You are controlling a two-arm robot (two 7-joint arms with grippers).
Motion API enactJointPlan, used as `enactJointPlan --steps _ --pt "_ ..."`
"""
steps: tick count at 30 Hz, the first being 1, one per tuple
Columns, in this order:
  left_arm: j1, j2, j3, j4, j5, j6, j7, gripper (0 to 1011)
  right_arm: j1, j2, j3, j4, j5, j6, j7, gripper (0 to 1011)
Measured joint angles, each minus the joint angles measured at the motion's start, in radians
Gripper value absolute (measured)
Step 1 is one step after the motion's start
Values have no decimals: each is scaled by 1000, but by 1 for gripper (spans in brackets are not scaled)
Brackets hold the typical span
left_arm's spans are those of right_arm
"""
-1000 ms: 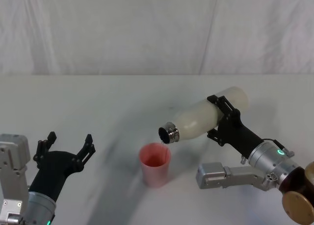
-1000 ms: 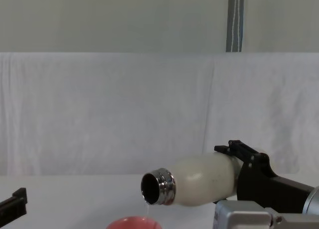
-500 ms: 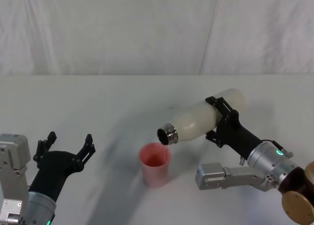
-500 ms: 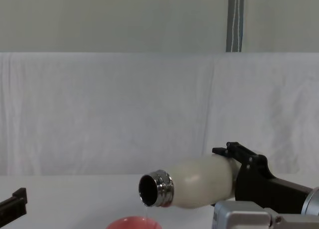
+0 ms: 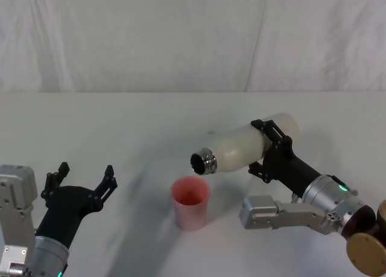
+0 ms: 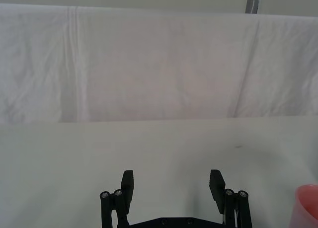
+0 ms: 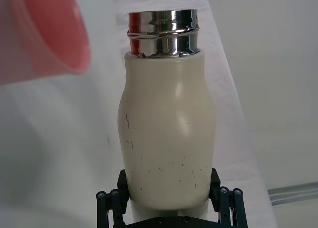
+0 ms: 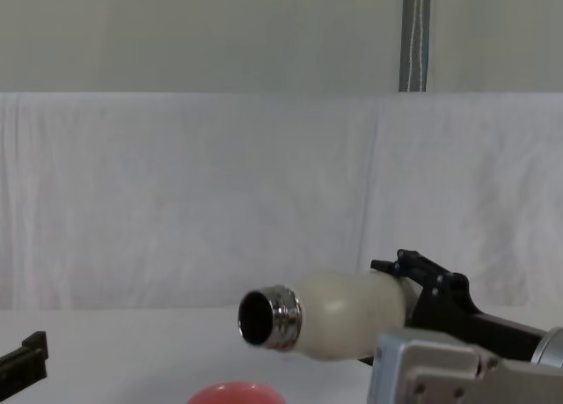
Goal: Grasp the thermos with one hand and pour water into the cup lid.
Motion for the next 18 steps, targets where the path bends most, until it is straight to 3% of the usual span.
enactJointPlan --steps 10,18 --pt "0 0 0 0 0 0 0 1001 -35 -4 43 -64 107 -13 68 953" --pt "0 0 0 0 0 0 0 1001 -86 -15 110 -129 251 2 150 953"
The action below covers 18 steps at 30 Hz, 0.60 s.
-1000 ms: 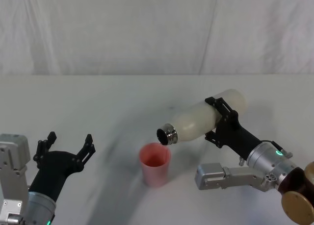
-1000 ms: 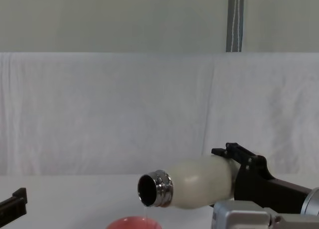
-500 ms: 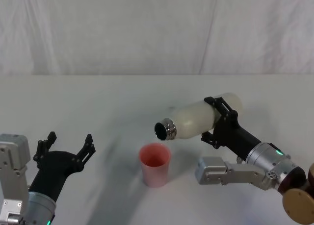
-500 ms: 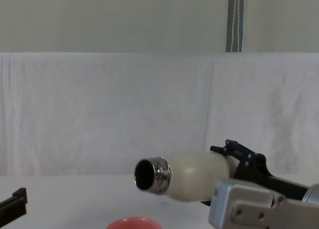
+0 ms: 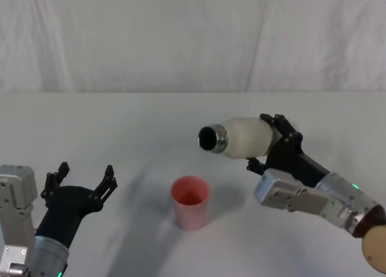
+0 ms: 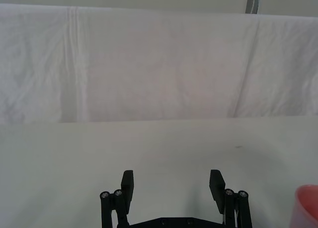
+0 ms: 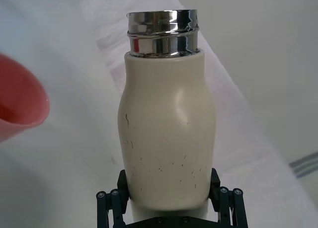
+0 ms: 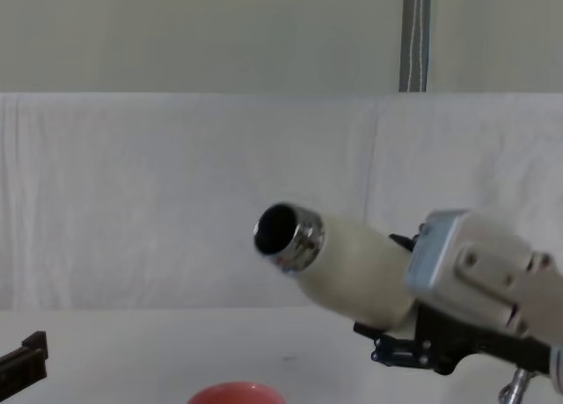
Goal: Grasp the thermos with one hand and pour water into the cup lid.
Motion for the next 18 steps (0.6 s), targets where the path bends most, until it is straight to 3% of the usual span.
enactJointPlan --steps 8,18 --pt "0 0 0 0 0 0 0 1001 -60 -14 82 -46 156 17 63 953" --pt "0 0 0 0 0 0 0 1001 -121 -24 152 -88 242 26 74 953"
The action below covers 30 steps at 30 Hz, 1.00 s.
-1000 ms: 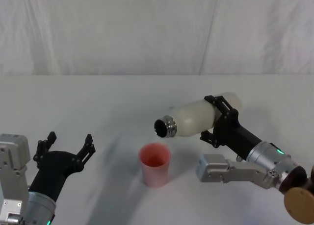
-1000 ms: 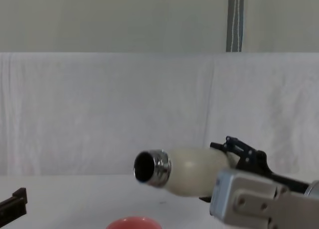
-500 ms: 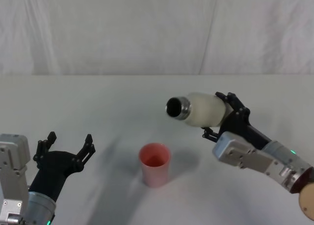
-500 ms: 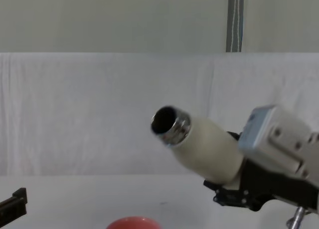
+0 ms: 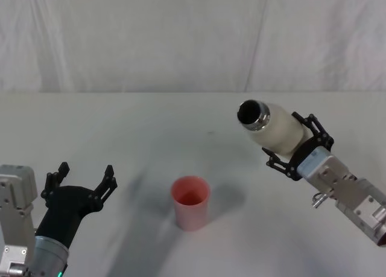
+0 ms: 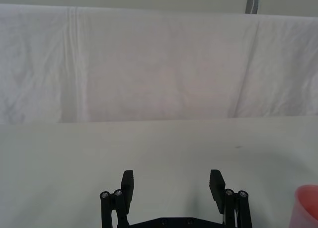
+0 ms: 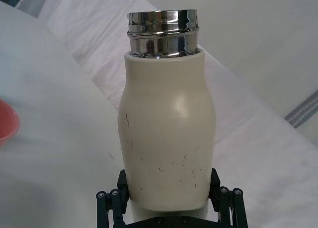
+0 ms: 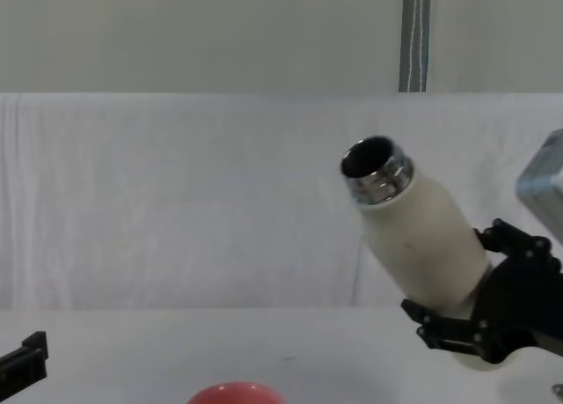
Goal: Grasp the thermos with one hand and pour water into the cup lid.
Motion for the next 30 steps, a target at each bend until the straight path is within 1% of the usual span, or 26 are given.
enactJointPlan --steps 6,9,12,14,15,19,20,22,23,25,27,28,30 --pt "0 0 0 0 0 0 0 1001 -38 0 28 -31 22 10 4 953" --pt "0 0 0 0 0 0 0 1001 -52 -7 48 -44 52 25 14 953" --pt "0 0 0 0 0 0 0 1001 -71 -24 79 -59 115 59 34 953" --pt "0 0 0 0 0 0 0 1001 -77 -31 90 -62 140 71 42 953" --pt "0 0 0 0 0 0 0 1001 -82 -37 101 -66 164 82 49 955" --pt "0 0 0 0 0 0 0 1001 -90 -51 123 -70 216 108 64 953" --pt "0 0 0 0 0 0 0 1001 -93 -57 131 -71 236 119 68 953" --pt "0 0 0 0 0 0 0 1001 -95 -64 139 -71 258 131 73 953" --pt "0 0 0 0 0 0 0 1001 -96 -69 147 -71 278 142 78 953" --pt "0 0 0 0 0 0 0 1001 -97 -74 153 -71 296 152 80 953" --pt "0 0 0 0 0 0 0 1001 -97 -85 163 -71 331 170 85 953" --pt "0 0 0 0 0 0 0 1001 -97 -85 163 -71 331 170 85 953" --pt "0 0 0 0 0 0 0 1001 -97 -94 171 -71 358 183 87 953"
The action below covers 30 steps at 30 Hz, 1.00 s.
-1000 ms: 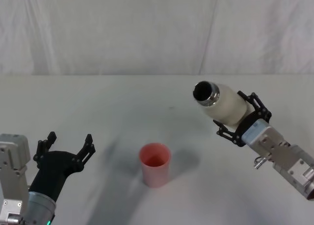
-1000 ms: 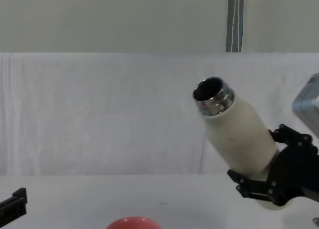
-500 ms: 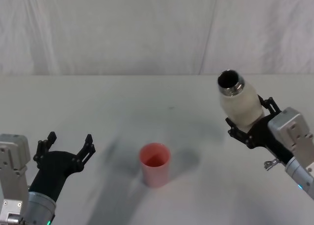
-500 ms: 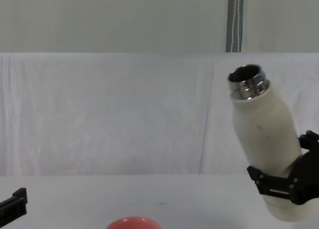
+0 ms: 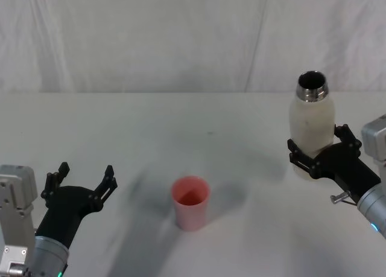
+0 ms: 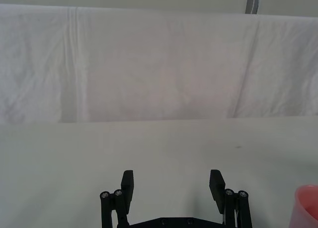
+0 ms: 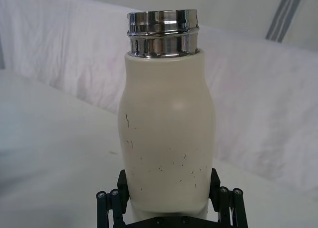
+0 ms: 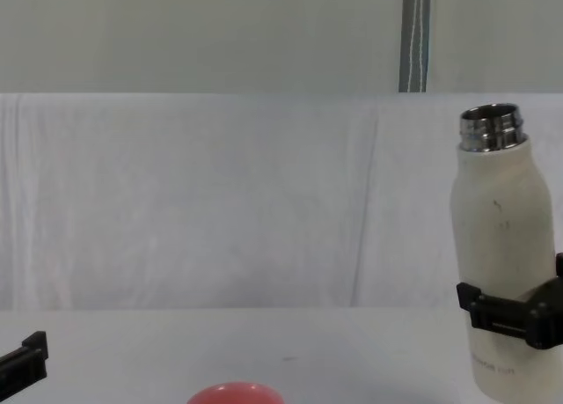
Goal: Grasp the thermos with one hand and pour water into the cup lid.
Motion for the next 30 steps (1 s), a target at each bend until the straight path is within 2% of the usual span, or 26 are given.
enactJointPlan --steps 7,8,14,25,30 --pt "0 0 0 0 0 0 0 1001 -5 -33 25 4 101 55 2 953" --pt "0 0 0 0 0 0 0 1001 -5 -33 25 4 101 55 2 953" --pt "0 0 0 0 0 0 0 1001 -7 -40 29 10 177 88 15 953" --pt "0 0 0 0 0 0 0 1001 2 -25 14 37 252 79 44 953" --pt "0 0 0 0 0 0 0 1001 9 -14 -2 50 262 61 49 953"
